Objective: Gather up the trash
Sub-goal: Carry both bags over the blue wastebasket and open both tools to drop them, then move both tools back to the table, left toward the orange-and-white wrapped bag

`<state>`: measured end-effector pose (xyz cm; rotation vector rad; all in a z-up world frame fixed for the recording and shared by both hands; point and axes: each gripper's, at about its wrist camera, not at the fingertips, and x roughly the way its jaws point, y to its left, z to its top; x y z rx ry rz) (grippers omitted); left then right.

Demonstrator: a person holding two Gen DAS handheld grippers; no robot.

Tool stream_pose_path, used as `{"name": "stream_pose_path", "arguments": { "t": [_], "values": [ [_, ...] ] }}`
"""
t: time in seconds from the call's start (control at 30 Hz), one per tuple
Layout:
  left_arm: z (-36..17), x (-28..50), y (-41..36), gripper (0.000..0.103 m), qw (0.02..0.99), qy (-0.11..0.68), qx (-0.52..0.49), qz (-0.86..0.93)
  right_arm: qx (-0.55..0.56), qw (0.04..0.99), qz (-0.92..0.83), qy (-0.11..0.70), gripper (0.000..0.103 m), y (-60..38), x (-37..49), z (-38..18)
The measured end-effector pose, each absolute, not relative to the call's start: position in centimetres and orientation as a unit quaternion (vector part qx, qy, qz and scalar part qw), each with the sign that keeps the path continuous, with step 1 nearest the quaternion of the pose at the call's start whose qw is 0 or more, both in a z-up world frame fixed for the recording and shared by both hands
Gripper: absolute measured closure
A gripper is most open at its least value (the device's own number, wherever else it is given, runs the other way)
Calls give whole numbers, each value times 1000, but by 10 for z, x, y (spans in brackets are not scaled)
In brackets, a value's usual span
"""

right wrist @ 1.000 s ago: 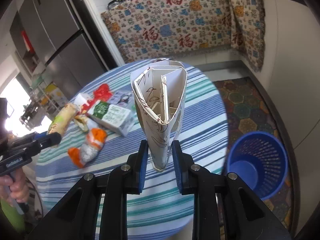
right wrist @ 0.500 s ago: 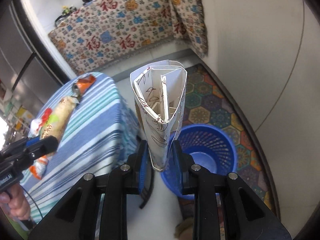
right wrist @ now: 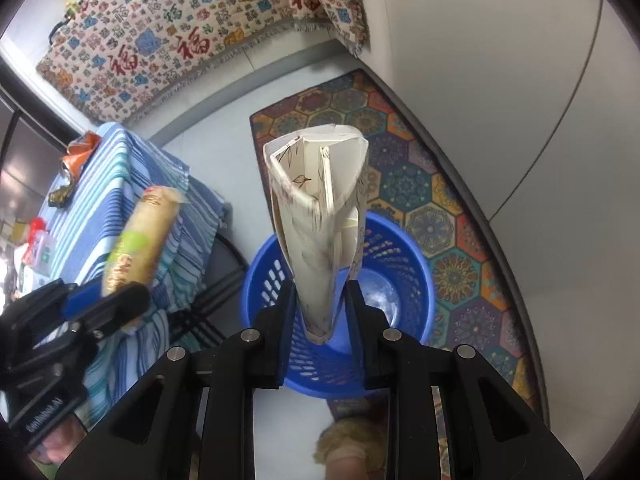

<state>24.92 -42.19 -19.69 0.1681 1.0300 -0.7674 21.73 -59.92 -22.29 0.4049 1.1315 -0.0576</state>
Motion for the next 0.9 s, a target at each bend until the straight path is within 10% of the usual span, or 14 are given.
{"name": "stream_pose_path", "arguments": {
  "t": [0.23, 0.3, 0.4, 0.9],
  "values": [
    [-235, 263, -452, 80, 785, 493, 91, -364, 189, 815, -28, 547, 88, -610, 231, -248],
    [-251, 269, -463, 58, 778, 507, 97, -358, 198, 814, -32, 545, 87, -618, 235, -262],
    [-267, 276, -472, 37, 781, 513, 100, -343, 219, 810, -55, 541, 50, -631, 232, -273],
    [-171, 209, -392, 36, 824, 434, 96, -352, 170, 894, -141, 390, 4, -594, 173, -140]
  ]
}}
